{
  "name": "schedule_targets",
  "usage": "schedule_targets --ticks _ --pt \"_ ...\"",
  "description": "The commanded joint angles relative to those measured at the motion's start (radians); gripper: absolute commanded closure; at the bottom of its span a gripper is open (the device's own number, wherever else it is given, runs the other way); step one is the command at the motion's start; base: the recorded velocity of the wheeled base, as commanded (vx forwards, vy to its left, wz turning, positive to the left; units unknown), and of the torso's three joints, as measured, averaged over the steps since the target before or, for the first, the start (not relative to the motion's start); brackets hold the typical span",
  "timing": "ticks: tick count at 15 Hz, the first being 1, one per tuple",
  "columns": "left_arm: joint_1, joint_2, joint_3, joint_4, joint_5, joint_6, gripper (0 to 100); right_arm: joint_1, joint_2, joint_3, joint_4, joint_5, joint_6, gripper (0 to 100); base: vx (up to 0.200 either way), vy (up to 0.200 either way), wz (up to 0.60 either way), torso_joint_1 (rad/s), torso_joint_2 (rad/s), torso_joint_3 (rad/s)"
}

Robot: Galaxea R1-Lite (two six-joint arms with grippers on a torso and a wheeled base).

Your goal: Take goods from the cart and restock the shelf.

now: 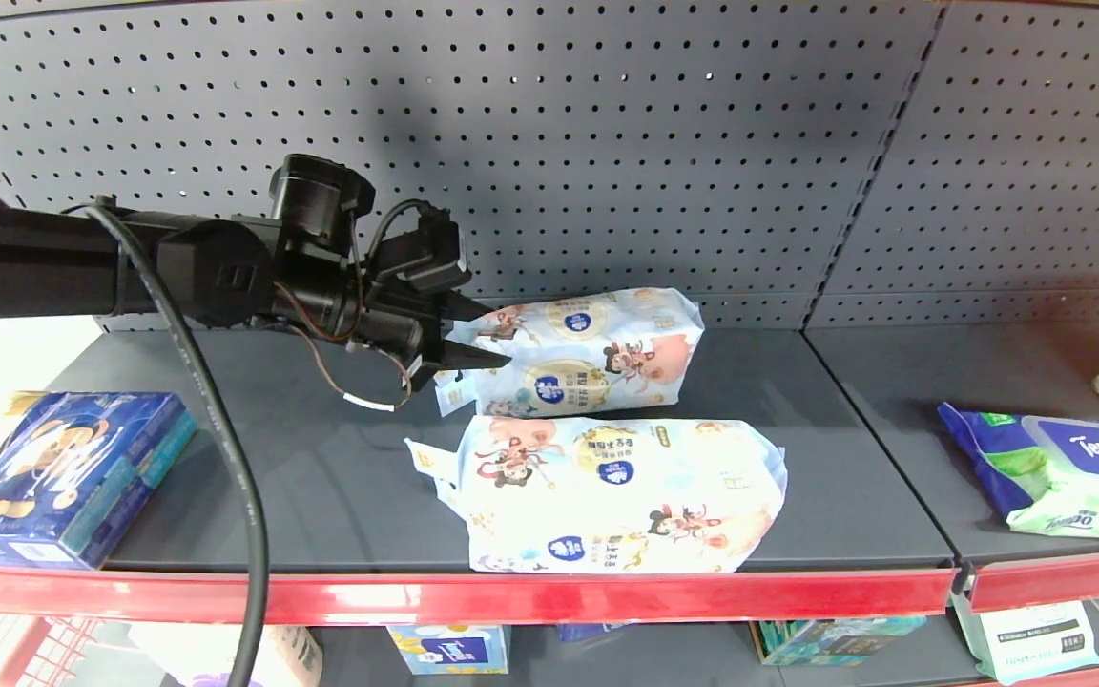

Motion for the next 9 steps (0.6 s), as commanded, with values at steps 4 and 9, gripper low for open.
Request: schedule_targets --ticks 4,9 --pt "-0.005 0.001 -0.001 0.0 -0.003 0.0 100 0.0 0.001 0.006 -0.001 0.0 -0.003 0 0.0 0.0 0.0 0.0 0.0 0.0" --pt "-0.005 0.004 0.003 -0.029 -0.023 0.014 0 0.0 0.001 0.007 -0.002 0.0 -0.003 0 0.0 0.0 0.0 0.0 0.0 0.0"
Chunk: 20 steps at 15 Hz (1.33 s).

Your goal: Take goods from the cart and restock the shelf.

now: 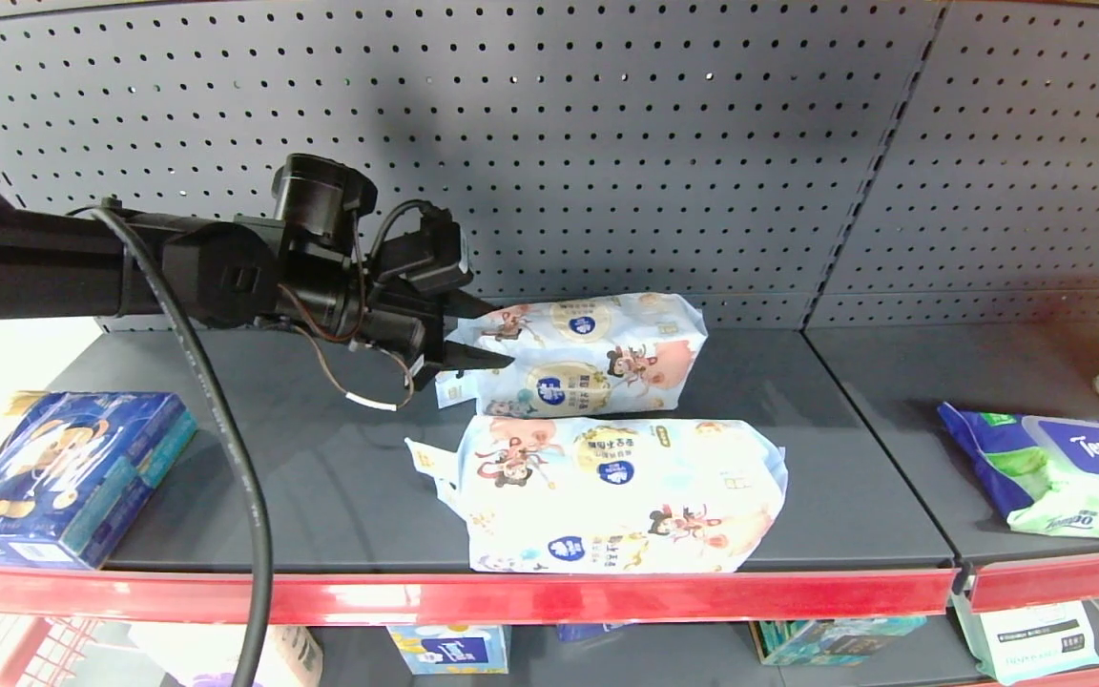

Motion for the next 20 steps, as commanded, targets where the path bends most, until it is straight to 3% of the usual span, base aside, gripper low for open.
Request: schedule_targets --ticks 1,6,8,13,16,18,20 --pt "-0.001 0.0 0.003 -0.005 -0.003 0.001 0 0.0 0.001 0.0 -0.001 0.001 0.0 0 0.0 0.0 0.0 0.0 0.0 0.0" --pt "0.025 -0.033 0.014 -0.003 0.013 -0.008 0 0.0 0.001 0.0 -0.001 0.001 -0.002 0 0.0 0.0 0.0 0.0 0.0 0.0" --pt "0.042 -0.03 0.016 -0.003 0.045 -0.008 0 0.0 0.001 0.0 -0.001 0.001 -0.002 0 0.0 0.0 0.0 0.0 0.0 0.0" --pt "0.034 -0.006 -0.001 -0.009 0.06 -0.022 0 0.0 0.001 0.003 0.001 0.001 0.0 0 0.0 0.0 0.0 0.0 0.0 0.0" --pt "0.03 0.014 -0.003 -0.049 0.072 -0.051 0 0.0 0.001 0.005 -0.001 0.001 0.0 0 0.0 0.0 0.0 0.0 0.0 0.0" --pt "0.024 0.036 -0.007 -0.115 0.088 -0.11 0 0.0 0.001 0.005 0.001 0.001 0.0 0 0.0 0.0 0.0 0.0 0.0 0.0" --pt "0.016 0.034 -0.001 -0.126 0.089 -0.13 0 0.0 0.001 0.003 0.001 0.001 0.0 0 0.0 0.0 0.0 0.0 0.0 0.0"
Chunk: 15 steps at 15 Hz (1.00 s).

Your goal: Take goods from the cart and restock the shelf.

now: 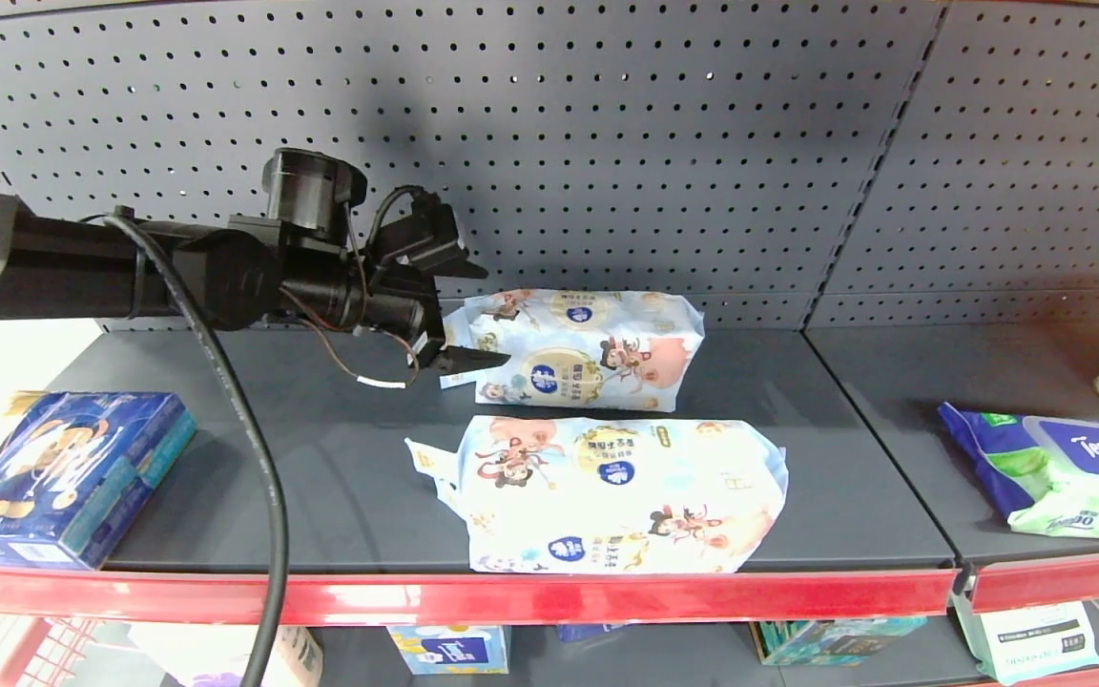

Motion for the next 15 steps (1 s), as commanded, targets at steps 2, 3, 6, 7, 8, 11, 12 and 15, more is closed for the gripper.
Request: schedule_targets --ticks 2,3,6,7,8,11,12,15 --pt "-0.003 -0.042 0.055 0.005 -0.009 -0.004 0 0.0 0.001 -0.001 -0.001 0.001 0.0 0 0.0 0.0 0.0 0.0 0.0 0.0" --pt "-0.003 -0.111 0.13 0.02 -0.011 -0.016 0 0.0 0.001 -0.001 0.0 0.001 0.0 0 0.0 0.0 0.0 0.0 0.0 0.0" --pt "0.001 -0.303 0.348 0.048 -0.011 -0.136 0 0.0 0.001 -0.001 0.0 0.001 0.0 0 0.0 0.0 0.0 0.0 0.0 0.0" --pt "0.007 -0.32 0.359 0.045 -0.009 -0.155 0 0.0 0.001 0.0 0.0 0.001 0.0 0 0.0 0.0 0.0 0.0 0.0 0.0" --pt "0.047 -0.367 0.368 0.045 -0.007 -0.188 0 0.0 0.001 -0.001 0.0 0.001 0.0 0 0.0 0.0 0.0 0.0 0.0 0.0" --pt "0.132 -0.412 0.393 0.0 -0.007 -0.251 0 0.0 0.001 -0.003 0.002 0.005 -0.002 0 0.0 0.0 0.0 0.0 0.0 0.0" --pt "0.148 -0.405 0.41 -0.064 -0.007 -0.254 0 0.0 0.001 -0.003 0.002 0.002 -0.003 0 0.0 0.0 0.0 0.0 0.0 0.0" --pt "0.156 -0.465 0.503 -0.167 -0.001 -0.322 0 0.0 0.001 -0.023 0.002 0.007 -0.043 0 0.0 0.0 0.0 0.0 0.0 0.0"
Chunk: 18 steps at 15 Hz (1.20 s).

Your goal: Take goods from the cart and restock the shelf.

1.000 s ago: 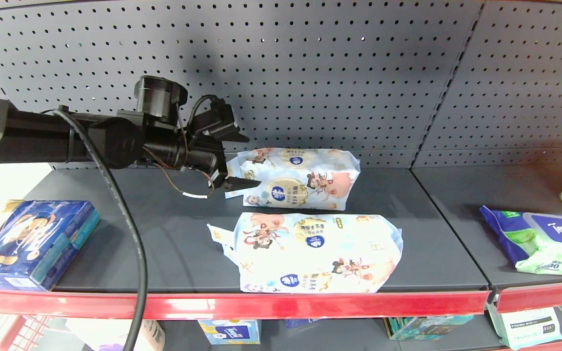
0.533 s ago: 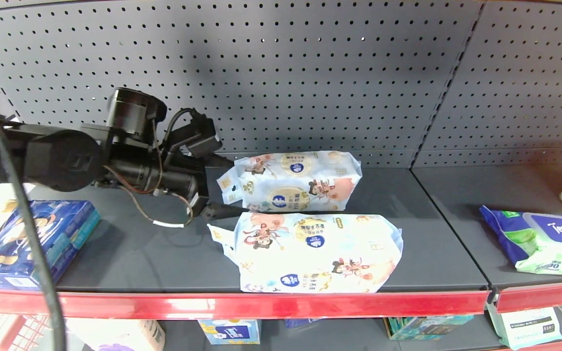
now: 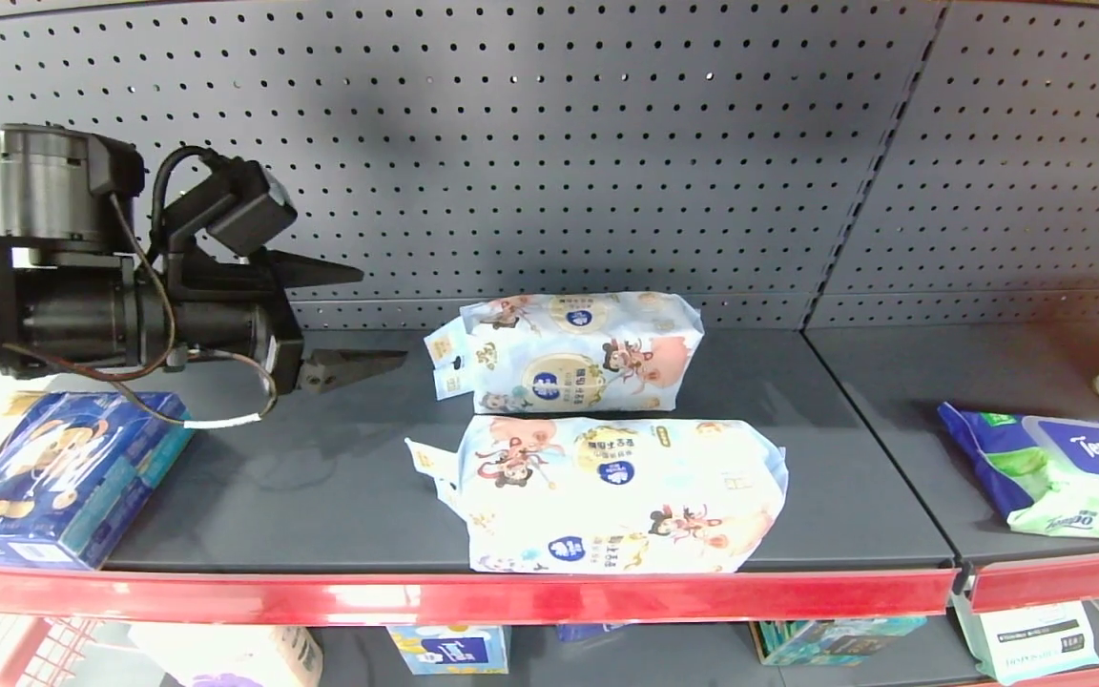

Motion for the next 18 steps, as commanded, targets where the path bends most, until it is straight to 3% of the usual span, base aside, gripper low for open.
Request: schedule_targets --ticks 1,2,4,5,6,7,8,9,12,13,16,18 --pt "0.012 -0.103 0.091 -0.019 0.007 -0.067 0 0.0 0.001 -0.029 0.004 0.003 -0.002 0 0.0 0.0 0.0 0.0 0.0 0.0" --pt "0.021 -0.16 0.14 -0.021 0.025 -0.107 0 0.005 0.001 -0.053 0.007 0.003 -0.002 0 0.0 0.0 0.0 0.0 0.0 0.0" --pt "0.035 -0.35 0.265 -0.021 0.095 -0.257 0 0.009 0.11 -0.129 0.009 0.015 -0.002 0 0.0 0.0 0.0 0.0 0.0 0.0" --pt "0.034 -0.43 0.3 -0.021 0.147 -0.345 0 0.008 0.196 -0.174 0.007 0.03 -0.002 0 0.0 0.0 0.0 0.0 0.0 0.0" --pt "0.032 -0.513 0.337 -0.021 0.236 -0.466 0 0.006 0.322 -0.249 0.007 0.036 -0.003 0 0.0 0.0 0.0 0.0 0.0 0.0" --pt "0.032 -0.579 0.36 -0.019 0.302 -0.561 0 0.014 0.437 -0.309 0.004 0.05 -0.005 0 0.0 0.0 0.0 0.0 0.0 0.0" --pt "0.032 -0.634 0.378 -0.015 0.361 -0.627 0 0.054 0.518 -0.339 0.004 0.11 -0.022 0 0.0 0.0 0.0 0.0 0.0 0.0" --pt "0.032 -0.682 0.41 -0.01 0.414 -0.658 0 0.115 0.575 -0.342 0.007 0.131 -0.032 0 0.0 0.0 0.0 0.0 0.0 0.0" --pt "0.032 -0.777 0.496 0.008 0.461 -0.658 0 0.198 0.725 -0.353 0.004 0.102 -0.028 0 0.0 0.0 0.0 0.0 0.0 0.0" --pt "0.034 -0.793 0.498 0.044 0.466 -0.658 0 0.212 0.764 -0.375 0.003 0.101 -0.029 0 0.0 0.0 0.0 0.0 0.0 0.0" --pt "0.032 -0.83 0.499 0.139 0.564 -0.648 0 0.284 0.877 -0.427 -0.004 0.064 -0.032 0 0.0 0.0 0.0 0.0 0.0 0.0" --pt "0.032 -0.847 0.503 0.163 0.572 -0.648 0 0.365 0.972 -0.474 -0.004 0.006 -0.026 0 0.0 0.0 0.0 0.0 0.0 0.0"
